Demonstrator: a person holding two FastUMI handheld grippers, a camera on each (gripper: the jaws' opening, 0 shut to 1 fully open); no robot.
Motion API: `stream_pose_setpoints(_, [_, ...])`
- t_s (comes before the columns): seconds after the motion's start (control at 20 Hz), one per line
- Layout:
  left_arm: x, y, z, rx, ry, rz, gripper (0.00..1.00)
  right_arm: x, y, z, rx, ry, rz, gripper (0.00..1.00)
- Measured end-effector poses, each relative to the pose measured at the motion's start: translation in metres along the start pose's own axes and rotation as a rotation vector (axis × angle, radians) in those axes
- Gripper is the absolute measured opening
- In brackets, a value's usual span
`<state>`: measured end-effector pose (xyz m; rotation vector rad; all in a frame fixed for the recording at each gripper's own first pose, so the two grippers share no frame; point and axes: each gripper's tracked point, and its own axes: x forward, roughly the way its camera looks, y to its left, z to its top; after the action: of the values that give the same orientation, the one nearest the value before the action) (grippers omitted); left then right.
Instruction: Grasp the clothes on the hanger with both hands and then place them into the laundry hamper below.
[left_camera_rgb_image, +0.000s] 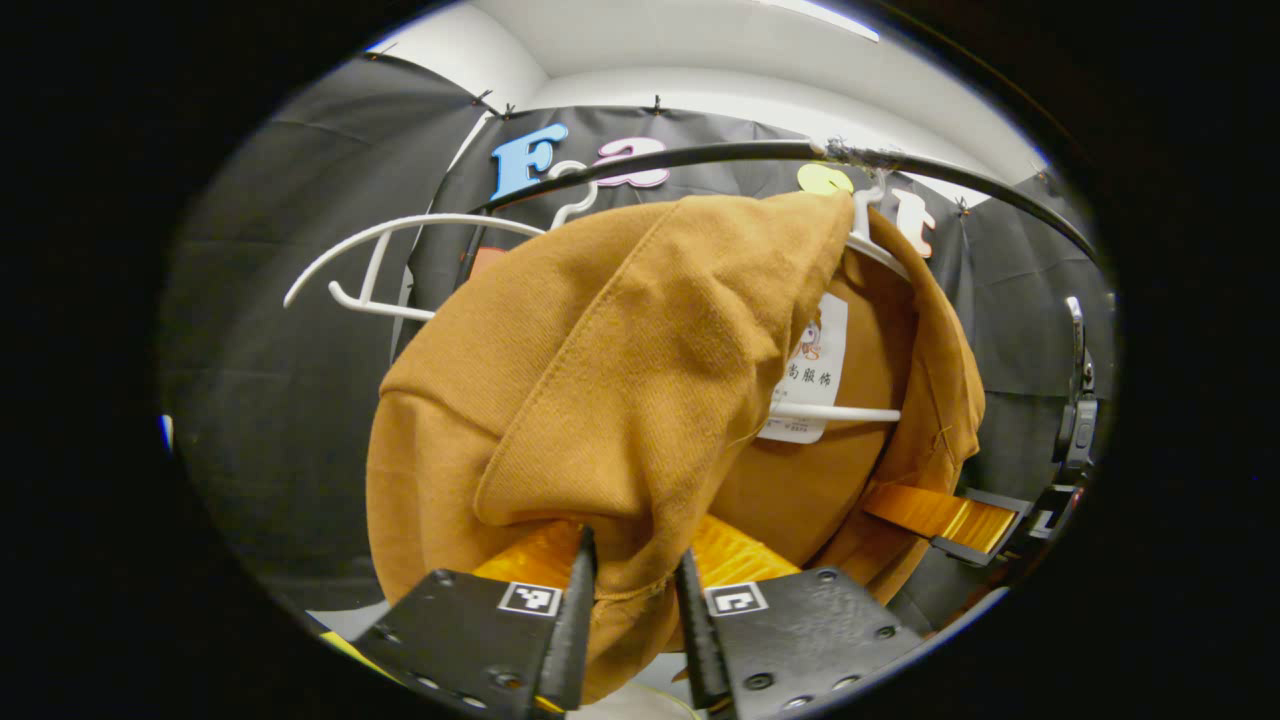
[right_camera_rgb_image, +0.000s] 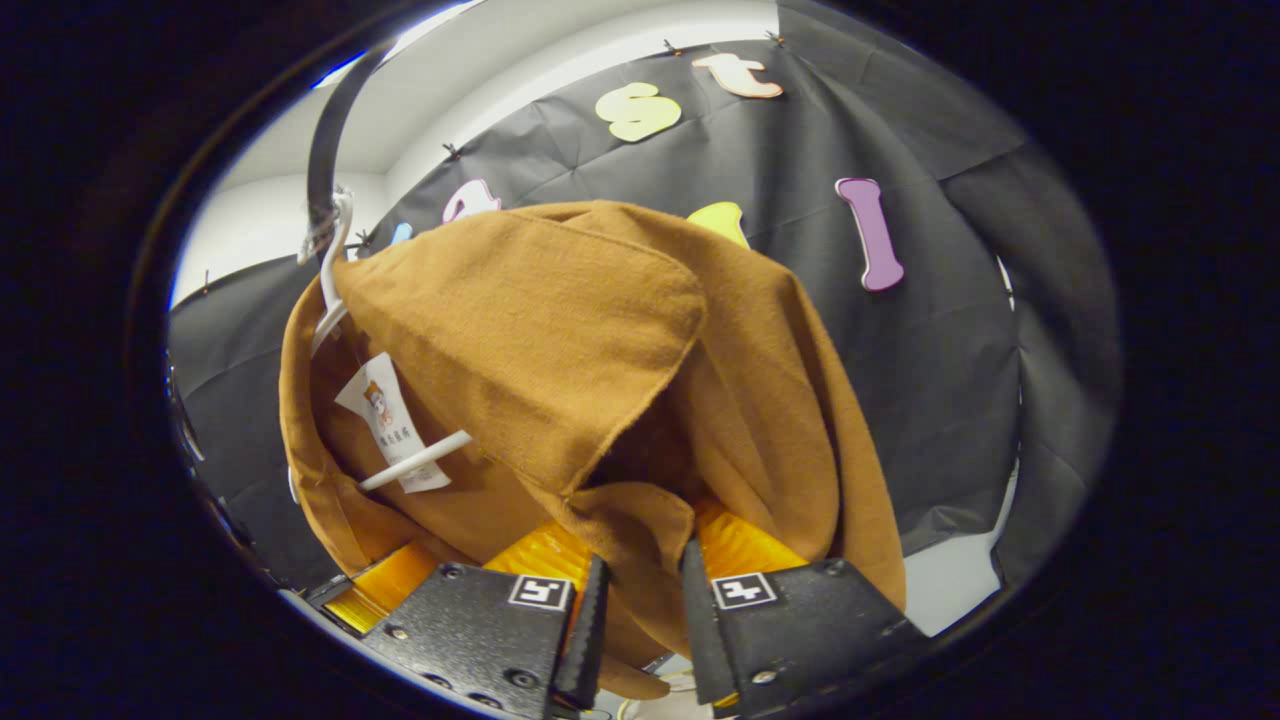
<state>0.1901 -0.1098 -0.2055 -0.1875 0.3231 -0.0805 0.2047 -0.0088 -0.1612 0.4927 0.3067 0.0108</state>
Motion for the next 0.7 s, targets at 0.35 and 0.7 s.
stream_pose_setpoints(0.35, [-0.025, 0.002, 0.016, -0.051, -0.014, -0.058, 0.05, -0.027, -0.016, 0.023, 0.077, -0.045, 0.014, 0.14])
stream_pose_setpoints(0.7, [-0.051, 0.01, 0.053, -0.13, -0.062, -0.106, 0.05, -0.047, -0.034, 0.062, 0.188, -0.122, 0.017, 0.11])
